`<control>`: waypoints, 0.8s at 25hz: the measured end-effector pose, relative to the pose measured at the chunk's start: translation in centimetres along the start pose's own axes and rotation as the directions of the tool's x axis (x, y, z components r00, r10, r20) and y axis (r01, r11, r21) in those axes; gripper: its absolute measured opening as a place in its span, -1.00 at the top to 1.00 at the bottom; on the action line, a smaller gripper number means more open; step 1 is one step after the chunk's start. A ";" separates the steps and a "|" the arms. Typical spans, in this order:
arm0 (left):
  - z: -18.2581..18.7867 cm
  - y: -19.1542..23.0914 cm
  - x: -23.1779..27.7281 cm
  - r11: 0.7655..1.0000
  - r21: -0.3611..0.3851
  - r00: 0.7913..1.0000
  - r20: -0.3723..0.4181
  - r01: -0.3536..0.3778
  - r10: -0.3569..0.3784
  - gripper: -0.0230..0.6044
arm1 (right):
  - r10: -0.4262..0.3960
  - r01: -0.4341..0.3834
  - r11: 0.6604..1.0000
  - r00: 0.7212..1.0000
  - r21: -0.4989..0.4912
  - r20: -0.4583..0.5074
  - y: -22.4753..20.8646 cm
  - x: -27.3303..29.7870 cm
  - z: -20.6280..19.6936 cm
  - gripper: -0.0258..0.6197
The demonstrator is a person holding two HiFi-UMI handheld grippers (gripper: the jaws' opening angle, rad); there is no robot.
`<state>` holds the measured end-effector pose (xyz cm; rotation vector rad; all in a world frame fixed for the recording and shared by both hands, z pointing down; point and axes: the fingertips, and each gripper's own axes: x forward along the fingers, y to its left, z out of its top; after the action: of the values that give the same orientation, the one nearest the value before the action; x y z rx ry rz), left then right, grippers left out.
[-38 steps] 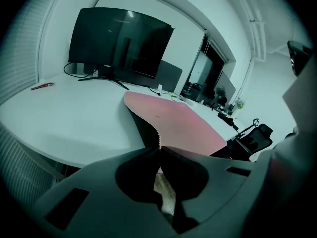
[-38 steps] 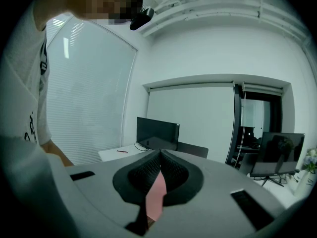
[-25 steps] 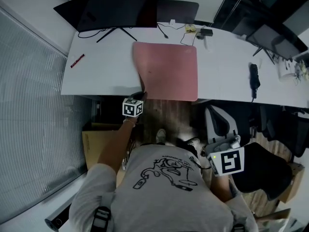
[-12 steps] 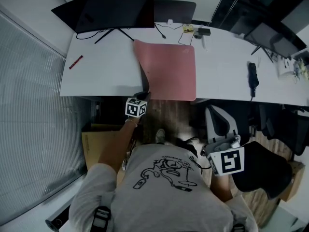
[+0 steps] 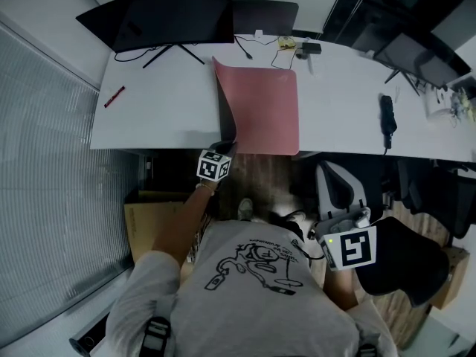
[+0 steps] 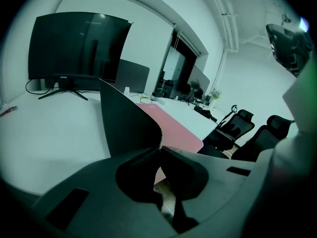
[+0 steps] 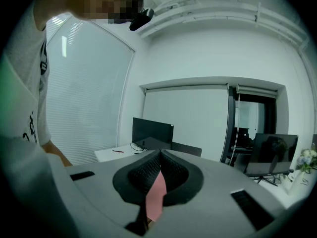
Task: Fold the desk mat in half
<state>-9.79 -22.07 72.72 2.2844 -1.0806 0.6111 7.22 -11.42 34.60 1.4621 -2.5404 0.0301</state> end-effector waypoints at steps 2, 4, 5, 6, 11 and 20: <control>0.0 -0.4 0.3 1.000 0.005 1.000 -0.003 0.004 -0.004 0.82 | -0.002 0.002 1.000 1.000 -0.001 0.000 -0.2 -0.1 0.0 0.90; 0.0 -0.8 0.5 1.000 0.010 1.000 -0.005 0.008 -0.008 0.82 | -0.013 0.013 1.000 1.000 0.018 0.021 -0.5 -0.2 0.4 0.90; 0.1 -1.1 0.6 1.000 0.012 1.000 -0.006 0.010 -0.010 0.82 | -0.022 0.020 0.999 0.999 0.032 0.034 -0.7 -0.2 0.7 0.90; 0.1 -1.3 0.7 1.000 0.015 1.000 -0.007 0.013 -0.013 0.82 | -0.026 0.024 0.999 0.999 0.037 0.040 -0.9 -0.3 0.8 0.90; 0.3 -2.4 1.4 0.999 0.029 1.000 -0.016 0.023 -0.022 0.82 | -0.018 0.018 1.000 1.000 0.019 0.022 -1.6 -0.8 0.2 0.90; 0.5 -4.3 2.7 0.998 0.043 0.999 -0.028 0.044 -0.043 0.82 | -0.009 0.010 1.000 1.000 -0.014 0.003 -2.5 -1.8 -0.6 0.90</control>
<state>-4.76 -21.60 72.80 2.3234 -1.0120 0.6519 10.38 -11.05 34.64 1.4701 -2.5306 0.0090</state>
